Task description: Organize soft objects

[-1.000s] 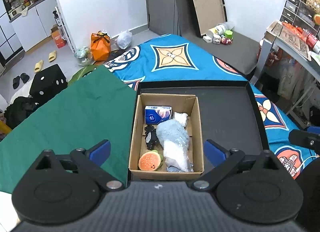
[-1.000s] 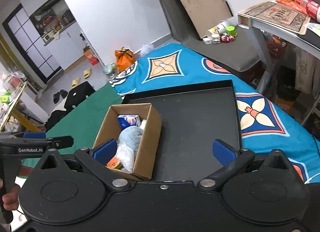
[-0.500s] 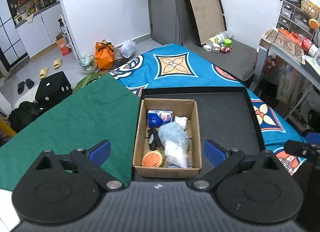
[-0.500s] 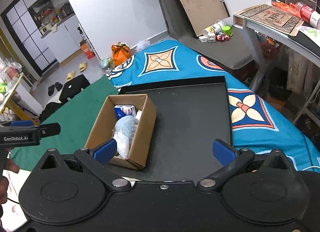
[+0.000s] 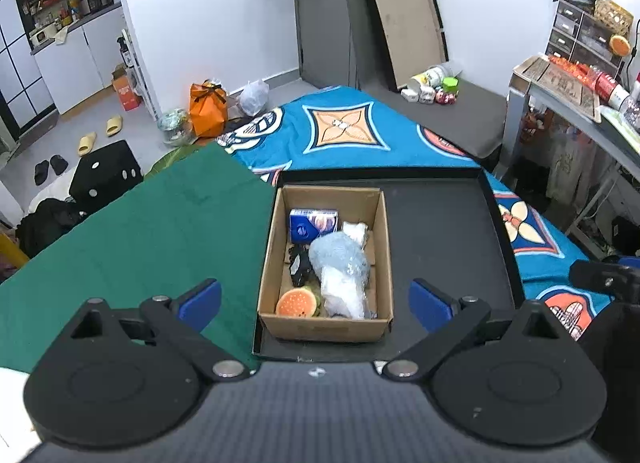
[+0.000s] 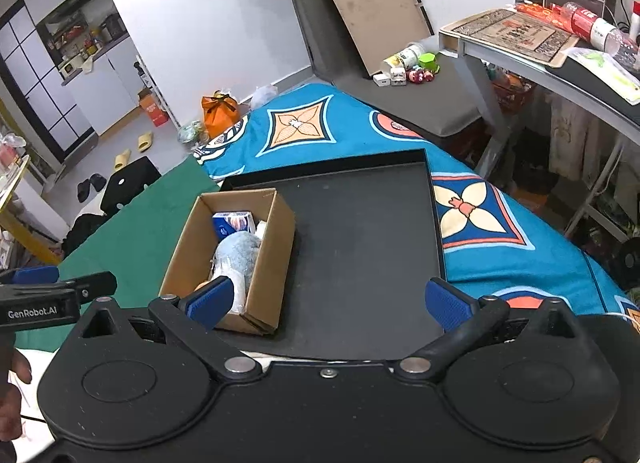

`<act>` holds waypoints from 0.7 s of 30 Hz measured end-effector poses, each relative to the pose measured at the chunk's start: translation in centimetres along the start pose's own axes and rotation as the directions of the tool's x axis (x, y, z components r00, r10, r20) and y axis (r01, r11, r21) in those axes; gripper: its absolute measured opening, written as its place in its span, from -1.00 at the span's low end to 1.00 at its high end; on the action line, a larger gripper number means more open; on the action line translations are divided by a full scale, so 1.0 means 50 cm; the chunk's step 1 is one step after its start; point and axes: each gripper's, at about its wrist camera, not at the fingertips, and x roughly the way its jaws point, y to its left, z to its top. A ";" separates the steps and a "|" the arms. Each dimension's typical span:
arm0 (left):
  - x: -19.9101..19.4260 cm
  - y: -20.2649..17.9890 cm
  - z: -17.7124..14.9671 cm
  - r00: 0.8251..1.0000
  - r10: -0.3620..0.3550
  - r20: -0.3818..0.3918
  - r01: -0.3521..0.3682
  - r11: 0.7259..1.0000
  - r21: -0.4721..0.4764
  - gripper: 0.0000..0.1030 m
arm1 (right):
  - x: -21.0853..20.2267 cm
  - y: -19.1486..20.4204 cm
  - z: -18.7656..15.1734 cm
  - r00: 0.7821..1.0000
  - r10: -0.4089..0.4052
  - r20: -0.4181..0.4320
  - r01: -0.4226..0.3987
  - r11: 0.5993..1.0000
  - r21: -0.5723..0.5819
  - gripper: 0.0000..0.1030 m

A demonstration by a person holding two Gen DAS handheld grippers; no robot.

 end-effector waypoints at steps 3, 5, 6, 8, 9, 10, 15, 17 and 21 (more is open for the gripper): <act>-0.003 -0.007 -0.007 1.000 -0.021 0.003 0.021 1.000 -0.003 0.92 | 0.001 -0.003 -0.003 1.000 0.000 -0.012 0.000 1.000 0.007 1.00; -0.003 -0.013 -0.009 1.000 -0.028 -0.002 0.028 1.000 0.012 0.92 | 0.001 -0.005 -0.005 1.000 0.002 -0.022 -0.002 1.000 0.009 1.00; -0.003 -0.017 -0.011 1.000 -0.025 -0.005 0.026 0.999 0.023 0.92 | -0.001 -0.005 -0.006 1.000 0.005 -0.023 -0.005 1.000 0.009 1.00; -0.004 -0.019 -0.016 1.000 -0.025 -0.007 0.026 0.999 0.030 0.92 | -0.004 -0.005 -0.007 1.000 0.010 -0.024 -0.009 1.000 0.009 1.00; -0.005 -0.019 -0.017 1.000 -0.029 -0.009 0.029 0.999 0.027 0.92 | -0.005 -0.006 -0.008 1.000 0.014 -0.025 -0.014 1.000 0.011 1.00; -0.006 -0.018 -0.018 0.999 -0.030 -0.009 0.031 0.999 0.024 0.92 | -0.006 -0.007 -0.009 0.999 0.017 -0.027 -0.017 1.000 0.012 1.00; -0.012 -0.018 -0.018 0.999 -0.033 -0.001 0.033 0.999 0.024 0.92 | -0.010 -0.001 -0.011 0.999 0.025 -0.027 -0.025 1.000 -0.002 1.00; -0.015 -0.021 -0.018 0.999 -0.036 0.000 0.036 0.999 0.028 0.92 | -0.010 0.000 -0.012 0.999 0.030 -0.027 -0.030 1.000 -0.008 1.00; -0.020 -0.023 -0.018 0.999 -0.034 0.007 0.033 0.999 0.037 0.92 | -0.012 -0.001 -0.011 0.999 0.032 -0.023 -0.033 0.999 -0.014 1.00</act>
